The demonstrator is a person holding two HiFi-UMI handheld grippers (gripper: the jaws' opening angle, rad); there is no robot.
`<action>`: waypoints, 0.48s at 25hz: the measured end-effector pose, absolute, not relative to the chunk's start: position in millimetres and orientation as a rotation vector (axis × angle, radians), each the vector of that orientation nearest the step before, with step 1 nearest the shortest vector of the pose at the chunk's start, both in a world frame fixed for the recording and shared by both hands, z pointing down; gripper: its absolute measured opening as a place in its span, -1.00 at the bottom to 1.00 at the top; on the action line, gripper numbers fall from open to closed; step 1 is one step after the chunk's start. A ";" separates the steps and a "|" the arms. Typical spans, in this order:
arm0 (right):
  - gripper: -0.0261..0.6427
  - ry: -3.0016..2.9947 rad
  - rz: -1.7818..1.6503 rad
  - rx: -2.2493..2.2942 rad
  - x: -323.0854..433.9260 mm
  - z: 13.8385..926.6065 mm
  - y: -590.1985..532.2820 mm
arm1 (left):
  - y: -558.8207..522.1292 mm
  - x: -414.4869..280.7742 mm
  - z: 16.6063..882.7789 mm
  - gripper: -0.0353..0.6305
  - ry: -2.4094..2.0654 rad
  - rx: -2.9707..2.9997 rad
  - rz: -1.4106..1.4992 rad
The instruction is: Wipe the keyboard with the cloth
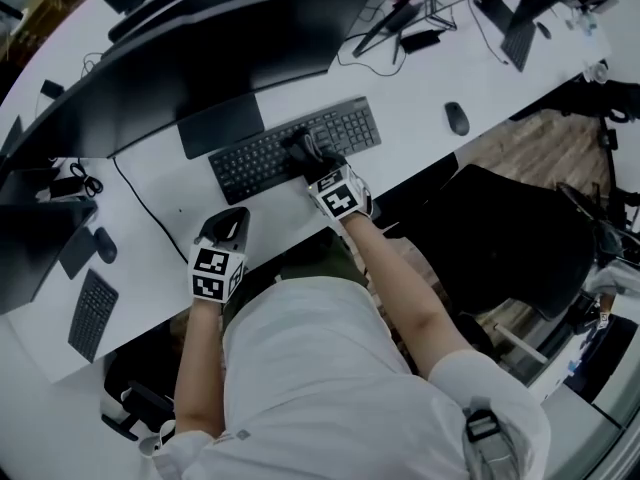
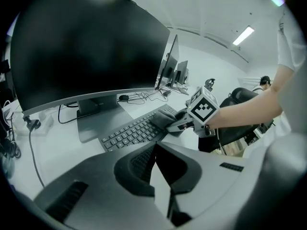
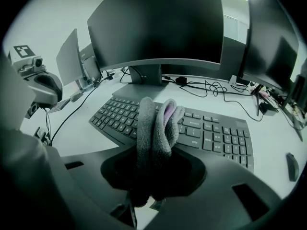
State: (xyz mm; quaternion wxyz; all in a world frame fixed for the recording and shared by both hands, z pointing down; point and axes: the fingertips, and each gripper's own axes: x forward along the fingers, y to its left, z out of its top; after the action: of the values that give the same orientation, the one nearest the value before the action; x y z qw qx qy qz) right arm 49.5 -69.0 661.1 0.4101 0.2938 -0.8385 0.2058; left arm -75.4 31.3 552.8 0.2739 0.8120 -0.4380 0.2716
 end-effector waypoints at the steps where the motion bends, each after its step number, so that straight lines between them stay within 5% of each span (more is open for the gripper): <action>1: -0.53 -2.105 0.522 0.752 51.4 661.4 -65.8 | 31.5 -74.9 552.1 -0.90 -1.166 2.195 0.732; 12: -0.53 -2.026 0.540 0.868 62.6 671.4 -34.8 | 41.4 -82.6 551.1 -0.90 -1.056 2.282 0.718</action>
State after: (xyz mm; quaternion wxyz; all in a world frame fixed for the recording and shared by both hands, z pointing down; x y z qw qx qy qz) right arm 62.6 -34.8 671.4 0.4225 0.3469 -0.8091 0.2156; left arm -82.6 41.4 551.1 0.2602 0.8426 -0.3899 0.2653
